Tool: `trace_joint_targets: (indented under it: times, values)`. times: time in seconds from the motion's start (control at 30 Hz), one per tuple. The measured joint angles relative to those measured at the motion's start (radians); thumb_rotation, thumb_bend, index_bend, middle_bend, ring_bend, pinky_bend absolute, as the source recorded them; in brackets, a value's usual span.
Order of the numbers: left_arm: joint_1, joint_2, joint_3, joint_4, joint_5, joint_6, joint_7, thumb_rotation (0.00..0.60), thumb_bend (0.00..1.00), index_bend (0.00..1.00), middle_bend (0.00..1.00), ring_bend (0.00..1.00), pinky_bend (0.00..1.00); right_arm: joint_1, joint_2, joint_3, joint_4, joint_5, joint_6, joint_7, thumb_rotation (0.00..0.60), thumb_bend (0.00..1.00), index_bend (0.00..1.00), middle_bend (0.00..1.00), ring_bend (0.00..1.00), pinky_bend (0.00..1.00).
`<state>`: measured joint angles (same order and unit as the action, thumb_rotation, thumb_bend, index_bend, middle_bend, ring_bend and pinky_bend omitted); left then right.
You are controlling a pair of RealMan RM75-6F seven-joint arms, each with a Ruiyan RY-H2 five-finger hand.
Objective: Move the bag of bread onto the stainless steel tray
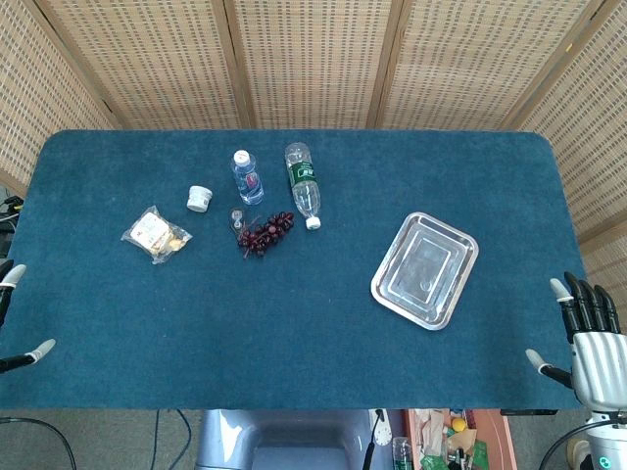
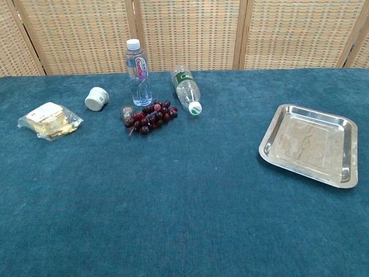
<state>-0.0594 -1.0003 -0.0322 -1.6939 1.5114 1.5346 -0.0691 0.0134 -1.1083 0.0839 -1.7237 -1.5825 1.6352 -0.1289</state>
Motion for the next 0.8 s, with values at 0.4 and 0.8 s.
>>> trace_joint_targets:
  times: [0.4, 0.8]
  values:
    - [-0.092, -0.048, -0.035, 0.095, -0.031, -0.138, -0.002, 0.600, 0.00, 0.00, 0.00, 0.00, 0.00, 0.006, 0.010, 0.006, 0.001, 0.027, -0.026, 0.029, 0.600, 0.00, 0.00, 0.00, 0.00, 0.00]
    - [-0.424, -0.256, -0.121, 0.526, -0.133, -0.608, 0.015, 0.600, 0.00, 0.00, 0.00, 0.00, 0.00, 0.032, 0.002, 0.048, 0.000, 0.139, -0.081, -0.010, 0.600, 0.00, 0.00, 0.00, 0.00, 0.00]
